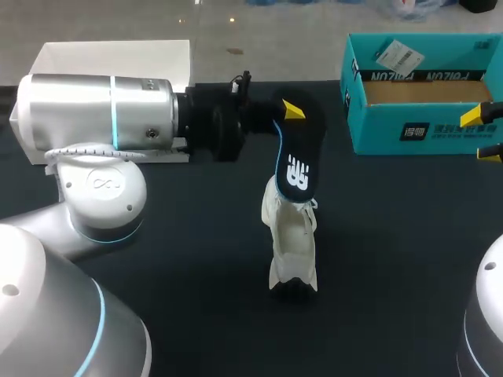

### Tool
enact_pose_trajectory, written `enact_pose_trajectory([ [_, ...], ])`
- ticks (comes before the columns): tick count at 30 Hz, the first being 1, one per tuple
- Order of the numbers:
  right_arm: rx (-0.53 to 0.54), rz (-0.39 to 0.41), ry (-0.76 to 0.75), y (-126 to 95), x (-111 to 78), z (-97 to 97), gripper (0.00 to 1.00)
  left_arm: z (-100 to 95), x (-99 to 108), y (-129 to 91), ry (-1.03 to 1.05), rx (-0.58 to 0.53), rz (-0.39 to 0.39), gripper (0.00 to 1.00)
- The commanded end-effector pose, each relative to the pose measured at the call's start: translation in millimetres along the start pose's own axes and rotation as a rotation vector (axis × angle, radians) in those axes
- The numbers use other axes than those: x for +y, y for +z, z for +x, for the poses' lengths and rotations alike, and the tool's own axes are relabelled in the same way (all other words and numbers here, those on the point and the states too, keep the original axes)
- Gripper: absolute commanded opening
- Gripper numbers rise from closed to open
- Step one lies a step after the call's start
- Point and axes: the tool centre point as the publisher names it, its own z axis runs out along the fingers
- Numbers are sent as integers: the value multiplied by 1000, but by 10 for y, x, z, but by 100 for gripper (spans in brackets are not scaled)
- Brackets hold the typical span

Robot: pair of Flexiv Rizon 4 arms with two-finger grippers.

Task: Take the shoe out of the shoebox, open the shoe tongue, remove and reinsert the insole, then place the shoe into the shoebox

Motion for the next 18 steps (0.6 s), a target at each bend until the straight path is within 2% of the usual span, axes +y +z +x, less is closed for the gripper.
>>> enact_pose_trajectory([
  [1,-4,-3,1,-3,-23,12,100,-6,-11,17,1,2,-4,0],
  [17,-4,-3,1,-3,-23,12,100,-6,-11,17,1,2,-4,0],
  [18,-4,-3,1,-3,-23,12,100,18,-57,0,-47,-11,33,0],
])
